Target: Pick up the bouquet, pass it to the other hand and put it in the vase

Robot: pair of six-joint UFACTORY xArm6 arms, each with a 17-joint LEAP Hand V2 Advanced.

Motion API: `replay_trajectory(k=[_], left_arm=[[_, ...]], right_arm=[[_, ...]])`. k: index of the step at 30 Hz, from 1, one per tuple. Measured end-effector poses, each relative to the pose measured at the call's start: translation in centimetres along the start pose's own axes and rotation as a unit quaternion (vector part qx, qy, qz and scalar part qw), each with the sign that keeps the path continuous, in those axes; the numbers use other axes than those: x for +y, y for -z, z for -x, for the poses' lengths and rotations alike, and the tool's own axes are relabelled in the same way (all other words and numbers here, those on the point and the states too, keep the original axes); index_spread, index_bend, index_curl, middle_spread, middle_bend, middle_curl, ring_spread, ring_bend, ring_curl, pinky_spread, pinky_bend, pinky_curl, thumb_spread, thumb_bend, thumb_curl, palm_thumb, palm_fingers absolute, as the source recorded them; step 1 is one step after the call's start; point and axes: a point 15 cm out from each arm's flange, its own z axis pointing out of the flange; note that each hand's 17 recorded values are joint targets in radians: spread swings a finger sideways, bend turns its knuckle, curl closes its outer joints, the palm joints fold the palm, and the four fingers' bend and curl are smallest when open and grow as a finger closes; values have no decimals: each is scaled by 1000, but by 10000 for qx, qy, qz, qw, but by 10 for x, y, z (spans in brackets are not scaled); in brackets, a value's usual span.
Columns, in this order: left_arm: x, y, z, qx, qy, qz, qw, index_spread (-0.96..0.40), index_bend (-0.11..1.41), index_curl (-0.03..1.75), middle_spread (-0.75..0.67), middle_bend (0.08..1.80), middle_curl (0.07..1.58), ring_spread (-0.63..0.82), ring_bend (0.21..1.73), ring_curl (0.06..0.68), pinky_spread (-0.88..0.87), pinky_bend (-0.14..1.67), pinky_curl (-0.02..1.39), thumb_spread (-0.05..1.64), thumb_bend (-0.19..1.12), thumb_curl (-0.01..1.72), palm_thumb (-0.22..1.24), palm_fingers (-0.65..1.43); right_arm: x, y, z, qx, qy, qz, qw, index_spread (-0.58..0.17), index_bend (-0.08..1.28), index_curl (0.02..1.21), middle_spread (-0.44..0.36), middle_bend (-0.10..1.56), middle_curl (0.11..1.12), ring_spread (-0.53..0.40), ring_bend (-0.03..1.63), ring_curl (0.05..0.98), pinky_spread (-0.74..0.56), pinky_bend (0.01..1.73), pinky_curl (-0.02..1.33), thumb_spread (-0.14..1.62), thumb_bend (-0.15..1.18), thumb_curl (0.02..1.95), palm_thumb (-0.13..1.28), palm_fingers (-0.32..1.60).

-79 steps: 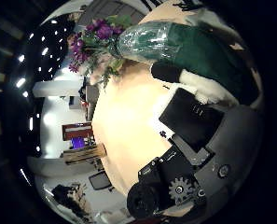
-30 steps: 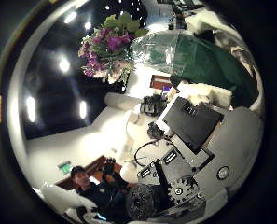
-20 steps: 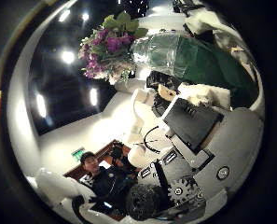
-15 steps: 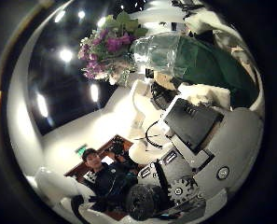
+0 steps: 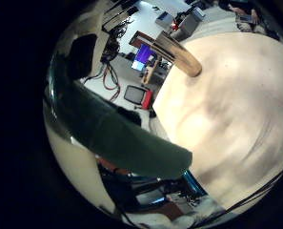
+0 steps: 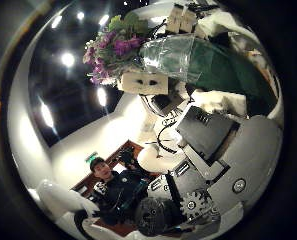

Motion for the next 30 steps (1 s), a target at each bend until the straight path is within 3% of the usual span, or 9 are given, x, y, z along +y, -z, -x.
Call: replay_trajectory(k=[4, 9, 11, 13, 15, 22, 26, 28, 30], left_arm=[[2, -1, -1, 41, 30, 45, 10000, 157, 245, 368, -1, 551, 411, 290, 584, 136, 240, 169, 262, 776, -31, 338, 214, 503], [1, -2, -1, 106, 54, 45, 9999, -10, 244, 434, -268, 703, 471, 9, 638, 126, -29, 267, 255, 817, -27, 335, 277, 771], [-1, -2, -4, 208, 53, 9, 9998, -120, 174, 443, -383, 764, 489, -232, 718, 145, -316, 474, 295, 856, -10, 343, 360, 1062], [-3, -3, -10, 374, 61, -27, 9993, -209, 181, 472, -444, 842, 542, -376, 781, 194, -486, 600, 353, 887, -9, 348, 431, 1126], [-3, -5, -16, 576, 89, -33, 9983, -340, 236, 544, -490, 935, 583, -504, 886, 260, -635, 752, 413, 931, 6, 363, 576, 1259], [2, -6, -31, 982, 184, 311, 9945, -565, 367, 765, -496, 1094, 637, -547, 1123, 405, -702, 994, 503, 801, -21, 460, 821, 1242], [6, -5, -35, 1076, 187, 544, 9925, -628, 378, 868, -484, 1146, 655, -535, 1164, 435, -701, 1036, 512, 701, -29, 508, 862, 1200], [5, -6, -34, 1100, 165, 528, 9924, -664, 382, 956, -475, 1170, 668, -520, 1197, 458, -696, 1017, 501, 468, -14, 595, 965, 1147], [4, -6, -34, 1163, 86, 467, 9921, -684, 389, 1005, -474, 1181, 677, -511, 1220, 472, -690, 1000, 495, 350, -13, 636, 1007, 1131]], right_arm=[[0, 5, -3, 6, -23, -67, 10000, -260, 1061, 1034, -125, 1392, 746, -177, 1456, 621, -250, 1077, 1066, 108, -24, 918, 1140, 1127], [-1, 13, -10, 15, -101, -164, 9998, -262, 1067, 1042, -127, 1386, 753, -182, 1451, 625, -256, 1088, 1077, 189, -29, 917, 1096, 1128], [-2, 14, -11, 24, -115, -180, 9998, -265, 1059, 1041, -130, 1386, 755, -184, 1446, 625, -258, 1093, 1077, 220, -26, 917, 1087, 1125], [-3, 15, -14, 72, -135, -214, 9997, -268, 1053, 1044, -134, 1377, 756, -185, 1442, 624, -259, 1103, 1076, 284, -28, 914, 1064, 1122], [-4, 16, -19, 128, -167, -267, 9994, -270, 1000, 1031, -139, 1346, 751, -190, 1430, 618, -264, 1130, 1066, 501, -32, 884, 999, 1108], [-7, 17, -27, 275, -173, -324, 9989, -283, 939, 994, -148, 1287, 738, -206, 1375, 600, -283, 1134, 1001, 775, -24, 772, 972, 1129], [-7, 18, -28, 321, -163, -312, 9989, -287, 919, 983, -154, 1272, 737, -209, 1362, 599, -290, 1136, 970, 802, -25, 735, 973, 1125], [-7, 18, -29, 339, -170, -302, 9988, -290, 891, 976, -155, 1254, 732, -210, 1354, 597, -298, 1135, 946, 797, -33, 718, 958, 1120], [-5, 18, -31, 344, -191, -298, 9988, -293, 876, 973, -155, 1243, 729, -209, 1350, 593, -304, 1130, 932, 793, -32, 709, 955, 1119]])
